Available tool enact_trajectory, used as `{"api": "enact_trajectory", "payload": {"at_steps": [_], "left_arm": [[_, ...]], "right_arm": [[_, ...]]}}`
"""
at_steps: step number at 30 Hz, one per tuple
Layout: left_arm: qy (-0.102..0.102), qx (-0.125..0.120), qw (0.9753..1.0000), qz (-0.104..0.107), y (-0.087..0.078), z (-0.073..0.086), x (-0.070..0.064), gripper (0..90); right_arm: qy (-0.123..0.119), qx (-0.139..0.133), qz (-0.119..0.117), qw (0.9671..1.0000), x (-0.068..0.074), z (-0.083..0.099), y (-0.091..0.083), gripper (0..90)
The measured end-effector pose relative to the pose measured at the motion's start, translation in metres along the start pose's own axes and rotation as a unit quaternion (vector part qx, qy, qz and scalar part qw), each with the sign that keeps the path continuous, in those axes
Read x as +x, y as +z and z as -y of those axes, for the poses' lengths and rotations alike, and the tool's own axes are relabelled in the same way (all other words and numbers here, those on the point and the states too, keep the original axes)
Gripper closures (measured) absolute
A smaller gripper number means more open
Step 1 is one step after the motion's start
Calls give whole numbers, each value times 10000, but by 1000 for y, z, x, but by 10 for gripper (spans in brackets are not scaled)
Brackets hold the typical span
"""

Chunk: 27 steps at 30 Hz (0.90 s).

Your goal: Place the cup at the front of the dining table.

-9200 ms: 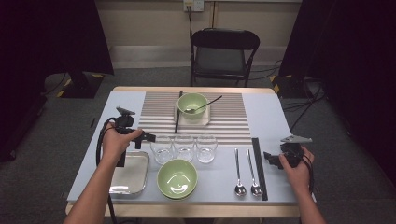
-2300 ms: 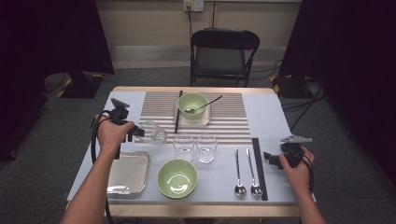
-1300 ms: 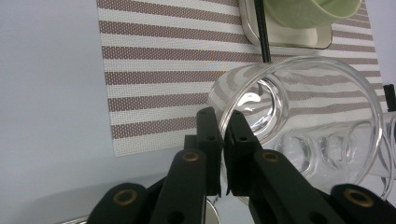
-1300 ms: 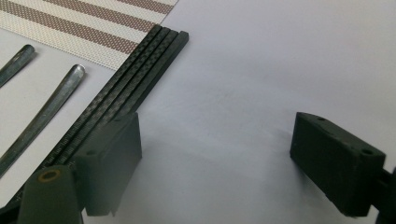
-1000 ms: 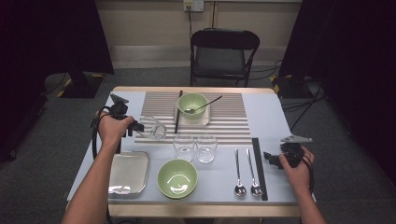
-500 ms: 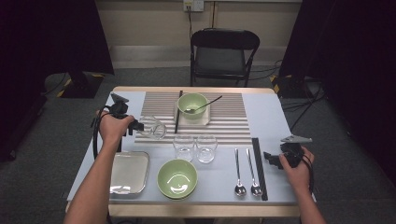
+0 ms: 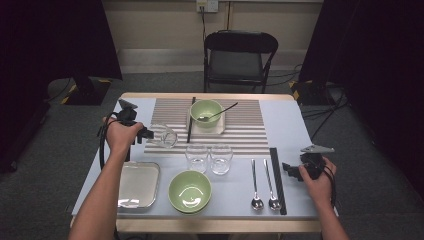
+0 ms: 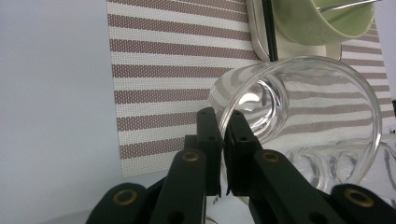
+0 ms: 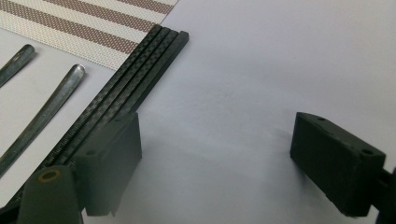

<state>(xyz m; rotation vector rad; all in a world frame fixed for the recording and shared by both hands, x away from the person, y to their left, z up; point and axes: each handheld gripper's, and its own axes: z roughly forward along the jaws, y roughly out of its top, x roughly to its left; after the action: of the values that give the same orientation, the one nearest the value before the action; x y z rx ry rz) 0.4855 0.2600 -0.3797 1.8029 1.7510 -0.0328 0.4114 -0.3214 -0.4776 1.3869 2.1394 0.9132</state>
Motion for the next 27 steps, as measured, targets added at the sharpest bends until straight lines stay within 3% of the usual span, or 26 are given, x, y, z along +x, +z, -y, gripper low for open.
{"api": "enact_trajectory", "payload": {"at_steps": [12, 22, 26, 27], "left_arm": [[-54, -29, 9999, -89, 5, -5, 2, 867], [-25, -2, 10000, -60, 10, -8, 2, 868], [-103, 1, 9999, -36, 11, -9, 2, 868], [-37, 4, 10000, -48, 11, -9, 2, 868]], "right_arm": [[-1, -1, -2, 10000, 0, 0, 0, 152], [0, 0, -5, 10000, 0, 0, 0, 152], [-7, -6, -16, 10000, 0, 0, 0, 152], [-5, -5, -16, 10000, 0, 0, 0, 152]]}}
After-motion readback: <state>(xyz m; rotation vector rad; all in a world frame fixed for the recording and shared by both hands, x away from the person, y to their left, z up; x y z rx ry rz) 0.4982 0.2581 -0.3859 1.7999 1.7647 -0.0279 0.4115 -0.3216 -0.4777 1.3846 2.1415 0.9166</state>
